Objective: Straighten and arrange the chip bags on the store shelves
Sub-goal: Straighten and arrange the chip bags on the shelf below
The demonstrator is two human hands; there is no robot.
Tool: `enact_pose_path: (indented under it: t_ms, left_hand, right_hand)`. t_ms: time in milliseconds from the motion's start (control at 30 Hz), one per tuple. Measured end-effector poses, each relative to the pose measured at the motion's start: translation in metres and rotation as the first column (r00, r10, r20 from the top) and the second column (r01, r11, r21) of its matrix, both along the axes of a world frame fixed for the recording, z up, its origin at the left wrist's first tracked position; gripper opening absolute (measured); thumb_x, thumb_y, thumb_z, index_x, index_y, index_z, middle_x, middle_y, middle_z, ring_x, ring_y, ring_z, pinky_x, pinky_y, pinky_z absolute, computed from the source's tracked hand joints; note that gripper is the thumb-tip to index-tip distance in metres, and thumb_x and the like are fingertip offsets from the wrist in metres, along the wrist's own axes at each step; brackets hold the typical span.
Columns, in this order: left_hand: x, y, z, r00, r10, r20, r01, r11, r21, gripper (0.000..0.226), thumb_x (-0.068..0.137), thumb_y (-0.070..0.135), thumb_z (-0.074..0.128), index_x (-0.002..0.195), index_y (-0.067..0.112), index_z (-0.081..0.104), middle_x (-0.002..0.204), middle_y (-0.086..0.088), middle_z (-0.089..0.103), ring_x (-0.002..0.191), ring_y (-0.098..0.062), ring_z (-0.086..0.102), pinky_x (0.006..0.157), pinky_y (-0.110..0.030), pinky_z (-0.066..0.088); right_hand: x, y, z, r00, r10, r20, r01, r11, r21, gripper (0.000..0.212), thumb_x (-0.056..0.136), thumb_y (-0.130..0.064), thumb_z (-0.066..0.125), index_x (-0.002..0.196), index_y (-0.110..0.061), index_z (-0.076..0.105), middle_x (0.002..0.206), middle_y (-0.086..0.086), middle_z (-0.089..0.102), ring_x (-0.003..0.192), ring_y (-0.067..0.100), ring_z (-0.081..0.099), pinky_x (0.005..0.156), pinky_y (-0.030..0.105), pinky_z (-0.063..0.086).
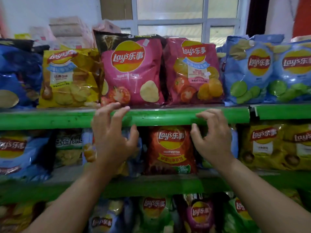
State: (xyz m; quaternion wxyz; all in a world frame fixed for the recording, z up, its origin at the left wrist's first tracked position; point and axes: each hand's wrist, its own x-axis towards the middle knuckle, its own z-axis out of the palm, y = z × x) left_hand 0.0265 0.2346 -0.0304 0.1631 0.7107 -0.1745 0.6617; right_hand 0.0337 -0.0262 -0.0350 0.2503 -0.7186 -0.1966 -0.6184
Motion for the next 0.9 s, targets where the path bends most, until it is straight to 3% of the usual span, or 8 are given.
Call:
enact_pose_path:
  t_ms: [133, 200, 300, 367, 500, 667, 767, 900]
  left_hand:
    - [0.0, 0.005, -0.066, 0.982, -0.029, -0.188, 0.018, 0.998, -0.061, 0.041, 0.084, 0.03, 0.059, 0.114, 0.003, 0.059, 0.113, -0.017, 0.052, 0.108, -0.03, 0.048, 0.088, -0.04, 0.041]
    - [0.0, 0.016, -0.085, 0.96, -0.015, -0.281, -0.031, 0.987, -0.159, 0.044, 0.08, 0.033, 0.06, 0.114, 0.004, 0.057, 0.113, -0.016, 0.052, 0.107, -0.028, 0.046, 0.087, -0.04, 0.041]
    - [-0.004, 0.038, -0.095, 0.926, -0.037, -0.376, -0.098, 0.938, -0.333, 0.052, 0.073, 0.033, 0.065, 0.118, 0.011, 0.051, 0.119, -0.012, 0.047, 0.114, -0.027, 0.043, 0.092, -0.04, 0.041]
    - [-0.006, 0.054, -0.097, 0.903, -0.062, -0.426, -0.14, 0.893, -0.427, 0.062, 0.068, 0.035, 0.069, 0.123, 0.015, 0.046, 0.125, -0.013, 0.046, 0.118, -0.029, 0.043, 0.095, -0.04, 0.039]
    - [-0.007, 0.084, -0.099, 0.835, -0.12, -0.537, -0.187, 0.856, -0.481, 0.089, 0.07, 0.046, 0.08, 0.138, 0.011, 0.034, 0.138, -0.014, 0.037, 0.127, -0.03, 0.038, 0.105, -0.042, 0.034]
    - [-0.003, 0.103, -0.094, 0.743, -0.388, -0.545, -0.064, 0.77, -0.635, 0.108, 0.066, 0.047, 0.085, 0.148, 0.022, 0.02, 0.149, -0.004, 0.034, 0.126, -0.011, 0.038, 0.104, -0.032, 0.035]
    - [0.0, 0.106, -0.091, 0.687, -0.482, -0.544, -0.021, 0.735, -0.678, 0.109, 0.065, 0.042, 0.087, 0.149, 0.025, 0.019, 0.146, -0.005, 0.041, 0.126, -0.019, 0.049, 0.106, -0.038, 0.041]
    - [0.003, 0.103, -0.091, 0.68, -0.51, -0.527, 0.004, 0.722, -0.692, 0.105, 0.067, 0.034, 0.087, 0.149, 0.024, 0.022, 0.13, 0.005, 0.046, 0.101, -0.004, 0.057, 0.088, -0.022, 0.043]
  right_hand:
    - [0.009, 0.006, -0.048, 0.935, 0.116, -0.334, -0.088, 0.991, 0.097, 0.032, 0.083, -0.032, 0.066, 0.107, -0.014, 0.054, 0.1, -0.003, 0.046, 0.091, 0.008, 0.045, 0.076, 0.02, 0.039]
    - [0.018, 0.008, -0.064, 0.827, 0.176, -0.533, -0.067, 0.974, 0.218, 0.056, 0.08, -0.045, 0.069, 0.124, -0.02, 0.045, 0.112, -0.007, 0.041, 0.102, 0.007, 0.042, 0.084, 0.026, 0.039]
    - [0.031, 0.01, -0.072, 0.67, 0.342, -0.66, -0.079, 0.915, 0.395, 0.092, 0.069, -0.061, 0.069, 0.142, -0.027, 0.025, 0.144, 0.0, 0.034, 0.125, 0.018, 0.039, 0.098, 0.034, 0.037]
    - [0.039, 0.012, -0.072, 0.574, 0.459, -0.678, -0.096, 0.86, 0.501, 0.103, 0.062, -0.067, 0.068, 0.146, -0.032, 0.018, 0.153, 0.003, 0.029, 0.133, 0.025, 0.036, 0.099, 0.036, 0.036]
    - [0.047, 0.018, -0.073, 0.477, 0.58, -0.661, -0.094, 0.781, 0.617, 0.109, 0.058, -0.065, 0.071, 0.147, -0.035, 0.015, 0.149, 0.005, 0.037, 0.121, 0.022, 0.046, 0.089, 0.032, 0.037]
    - [0.051, 0.023, -0.074, 0.457, 0.661, -0.596, -0.105, 0.705, 0.701, 0.101, 0.066, -0.048, 0.077, 0.147, -0.029, 0.02, 0.134, 0.002, 0.049, 0.11, 0.023, 0.053, 0.084, 0.03, 0.04]
    - [0.047, 0.023, -0.072, 0.473, 0.692, -0.546, -0.162, 0.677, 0.718, 0.089, 0.066, -0.042, 0.078, 0.141, -0.029, 0.032, 0.115, -0.009, 0.054, 0.097, 0.016, 0.057, 0.073, 0.025, 0.045]
    - [0.038, 0.015, -0.065, 0.474, 0.715, -0.514, -0.214, 0.659, 0.721, 0.071, 0.065, -0.04, 0.077, 0.128, -0.034, 0.045, 0.104, -0.019, 0.059, 0.089, 0.004, 0.06, 0.065, 0.022, 0.048]
